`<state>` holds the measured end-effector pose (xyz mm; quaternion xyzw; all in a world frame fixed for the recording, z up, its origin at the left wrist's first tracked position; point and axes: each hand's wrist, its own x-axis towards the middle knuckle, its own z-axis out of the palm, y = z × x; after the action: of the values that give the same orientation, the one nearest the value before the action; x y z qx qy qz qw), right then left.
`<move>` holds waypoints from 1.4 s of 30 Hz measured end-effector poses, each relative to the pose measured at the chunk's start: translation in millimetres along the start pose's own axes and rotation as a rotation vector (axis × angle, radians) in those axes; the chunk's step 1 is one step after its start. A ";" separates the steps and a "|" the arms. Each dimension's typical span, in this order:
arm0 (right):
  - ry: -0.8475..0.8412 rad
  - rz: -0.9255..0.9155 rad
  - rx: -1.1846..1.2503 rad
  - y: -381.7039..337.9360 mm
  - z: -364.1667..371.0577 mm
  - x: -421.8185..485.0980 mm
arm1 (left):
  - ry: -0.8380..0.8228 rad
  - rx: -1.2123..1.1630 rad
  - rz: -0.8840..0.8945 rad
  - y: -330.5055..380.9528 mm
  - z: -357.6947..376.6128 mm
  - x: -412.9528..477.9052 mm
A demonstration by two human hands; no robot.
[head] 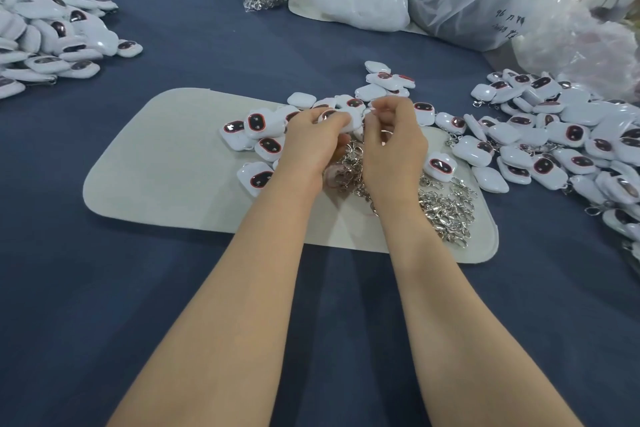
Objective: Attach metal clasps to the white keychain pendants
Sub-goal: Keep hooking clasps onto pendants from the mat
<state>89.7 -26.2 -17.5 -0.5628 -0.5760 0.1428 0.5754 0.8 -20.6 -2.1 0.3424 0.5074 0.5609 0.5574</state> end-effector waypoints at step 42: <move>0.034 0.075 0.110 -3.5 -0.4 0.8 | -0.057 -0.037 0.001 -1.7 0.8 -1.0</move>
<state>88.6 -26.9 -14.2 -0.5539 -0.5359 0.1858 0.6095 2.2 -21.6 -3.3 0.3480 0.4806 0.5607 0.5775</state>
